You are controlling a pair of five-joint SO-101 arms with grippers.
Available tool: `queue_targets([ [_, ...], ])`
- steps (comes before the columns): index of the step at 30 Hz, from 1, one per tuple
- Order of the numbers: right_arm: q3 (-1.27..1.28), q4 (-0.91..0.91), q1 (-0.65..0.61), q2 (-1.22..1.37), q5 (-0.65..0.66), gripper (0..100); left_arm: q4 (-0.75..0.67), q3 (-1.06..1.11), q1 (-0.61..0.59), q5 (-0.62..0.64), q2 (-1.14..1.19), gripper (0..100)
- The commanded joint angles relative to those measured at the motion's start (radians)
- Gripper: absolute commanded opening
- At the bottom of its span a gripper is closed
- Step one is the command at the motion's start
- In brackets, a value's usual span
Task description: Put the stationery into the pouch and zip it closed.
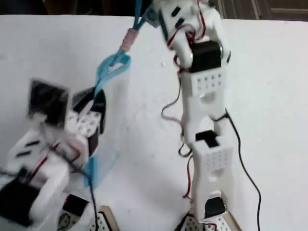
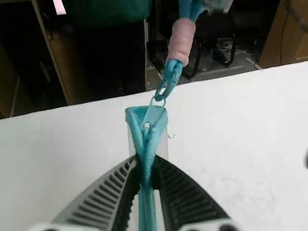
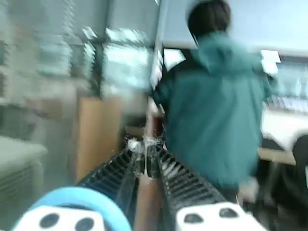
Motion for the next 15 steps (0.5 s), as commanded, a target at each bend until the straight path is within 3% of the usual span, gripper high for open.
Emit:
queue_targets([
  [1, 0.025, -0.025, 0.081, 0.07, -0.041, 1.6, 0.094, -0.161, 0.056, 0.002, -0.064, 2],
  [7, 0.044, -0.05, 0.125, 0.243, -0.04, 1.6, 0.242, -0.39, 0.222, 0.006, -0.064, 2],
  [15, 0.054, -0.097, 0.174, 0.403, -0.034, 1.5, 0.249, -0.555, 0.223, 0.003, -0.062, 2],
])
